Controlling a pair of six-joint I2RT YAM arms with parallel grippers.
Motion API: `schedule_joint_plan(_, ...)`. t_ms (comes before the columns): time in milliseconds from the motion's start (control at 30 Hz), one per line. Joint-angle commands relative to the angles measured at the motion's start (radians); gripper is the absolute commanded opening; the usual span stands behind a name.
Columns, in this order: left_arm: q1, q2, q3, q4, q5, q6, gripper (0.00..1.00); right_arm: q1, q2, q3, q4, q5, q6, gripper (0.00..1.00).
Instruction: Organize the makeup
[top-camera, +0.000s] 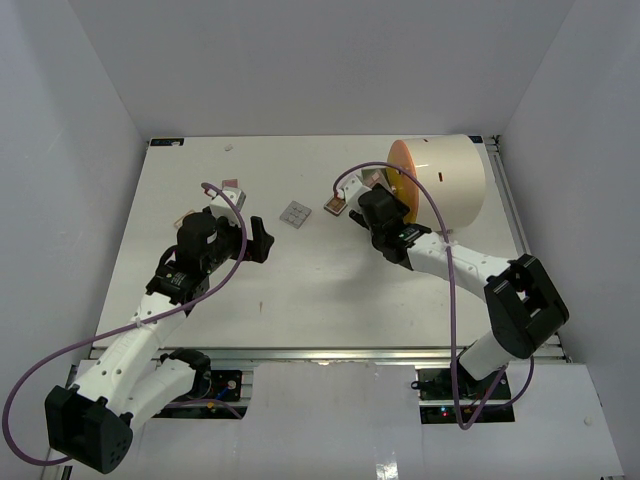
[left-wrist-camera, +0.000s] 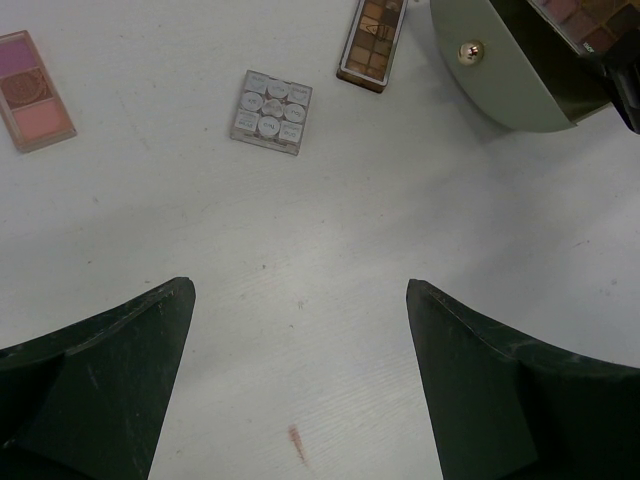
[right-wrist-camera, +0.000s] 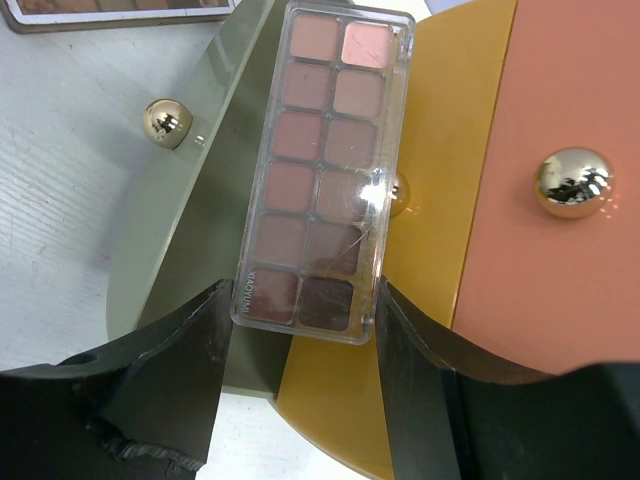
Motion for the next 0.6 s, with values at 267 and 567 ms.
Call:
schedule_joint_plan(267,0.004,-0.021,-0.011,0.013,0.020,-0.005,0.98,0.004,-0.009,0.046,-0.008,-0.038,0.054,0.67)
schedule_joint_plan(567,0.004,-0.014,-0.014,0.018,0.039,-0.004,0.98,0.004,-0.084,0.087,-0.148,-0.131,0.116,0.74)
